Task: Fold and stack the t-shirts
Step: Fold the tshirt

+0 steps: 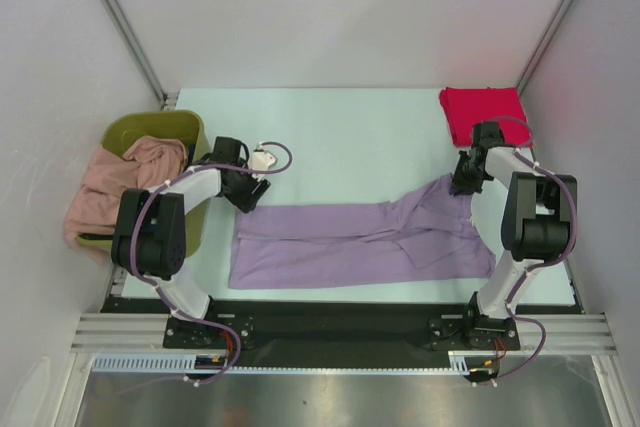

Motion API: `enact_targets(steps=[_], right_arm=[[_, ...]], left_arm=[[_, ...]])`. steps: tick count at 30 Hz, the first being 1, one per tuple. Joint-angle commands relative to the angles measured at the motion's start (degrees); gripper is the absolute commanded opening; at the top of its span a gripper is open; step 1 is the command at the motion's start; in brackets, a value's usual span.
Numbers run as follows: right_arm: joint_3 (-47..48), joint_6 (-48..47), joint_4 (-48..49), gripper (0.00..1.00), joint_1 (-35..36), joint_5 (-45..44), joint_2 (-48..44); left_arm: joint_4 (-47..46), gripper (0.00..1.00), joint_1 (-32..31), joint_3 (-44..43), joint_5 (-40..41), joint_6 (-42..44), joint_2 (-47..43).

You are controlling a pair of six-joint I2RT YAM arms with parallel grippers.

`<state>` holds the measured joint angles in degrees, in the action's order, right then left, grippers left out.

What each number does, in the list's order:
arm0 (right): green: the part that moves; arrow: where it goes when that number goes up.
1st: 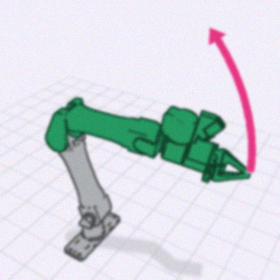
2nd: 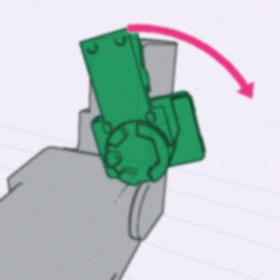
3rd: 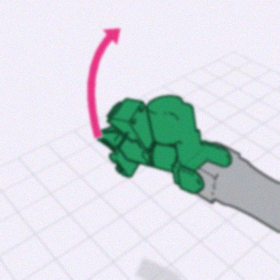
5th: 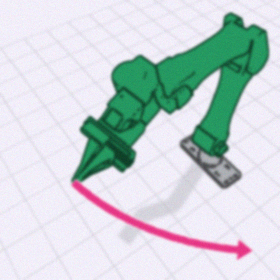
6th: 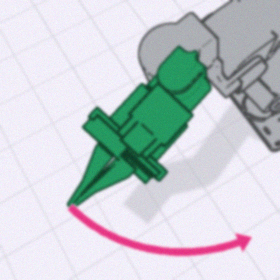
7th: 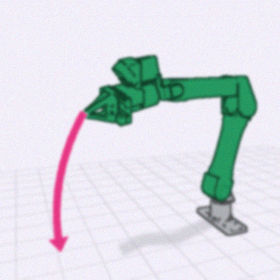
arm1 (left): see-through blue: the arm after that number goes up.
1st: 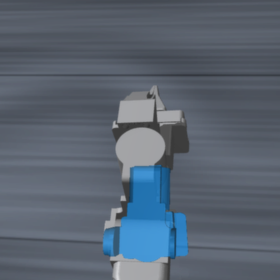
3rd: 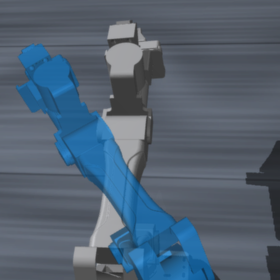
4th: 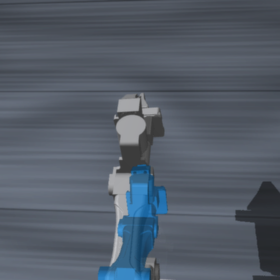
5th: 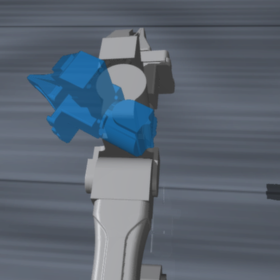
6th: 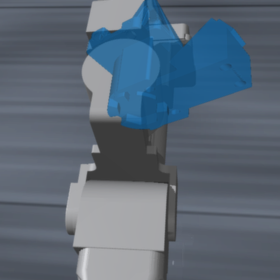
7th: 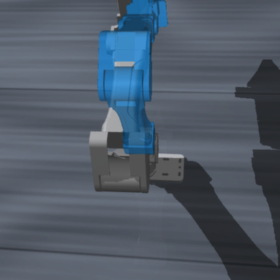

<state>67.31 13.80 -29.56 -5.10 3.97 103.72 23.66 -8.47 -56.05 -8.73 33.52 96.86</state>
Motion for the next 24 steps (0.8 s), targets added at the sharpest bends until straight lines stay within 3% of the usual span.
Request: enact_targets(steps=[1, 3, 4, 5, 6, 7, 14, 19, 21, 23, 24], right_arm=[[1.16, 0.7, 2.23, 0.04, -0.26, -0.18, 0.6], [0.63, 1.66, 2.23, 0.0, -0.61, -2.81, -0.36], [-0.33, 2.1, 2.31, 0.0, -1.22, -3.52, -0.88], [-0.86, 2.37, 2.58, 0.0, -1.75, -3.88, -2.2], [-1.47, 3.15, 2.67, 0.0, -2.19, -4.14, -2.9], [-2.44, 3.42, 2.67, 0.0, -2.54, -5.71, -3.61], [-4.73, 3.16, 0.82, 0.0, -5.09, -7.13, -6.25], [-3.94, 2.55, 0.47, 0.04, -5.09, -5.46, -5.81], [-2.8, 1.76, -0.05, 0.12, -5.09, -4.85, -5.81], [-1.92, 1.67, -1.89, 0.31, -5.09, -4.67, -6.07], [-1.4, 1.84, -2.69, 0.38, -5.0, -5.37, -6.34]], left_arm=[[0.07, 0.64, 0.29, -0.81, -2.24, -1.09, 2.19], [1.47, 0.53, -0.05, -0.73, -4.26, -1.17, 2.54], [2.09, 0.36, -0.06, -0.73, -4.71, -1.09, 3.15], [2.79, 0.27, -0.06, -0.46, -4.98, -0.74, 3.42], [3.58, 0.03, -0.06, -0.29, -4.63, -0.47, 3.77], [3.5, 0.0, 0.03, 0.06, -3.67, -0.56, 3.95], [0.07, 0.0, 4.25, 1.3, 5.56, -2.75, 2.2], [0.42, 0.0, 4.16, -0.11, 3.54, -3.81, 1.14], [0.25, 0.0, 4.16, -0.72, 2.76, -3.81, 0.62], [0.51, 0.03, 4.08, -1.07, 1.01, -3.46, 0.09], [0.6, 0.12, 4.08, -1.25, 0.82, -3.55, -0.18]])
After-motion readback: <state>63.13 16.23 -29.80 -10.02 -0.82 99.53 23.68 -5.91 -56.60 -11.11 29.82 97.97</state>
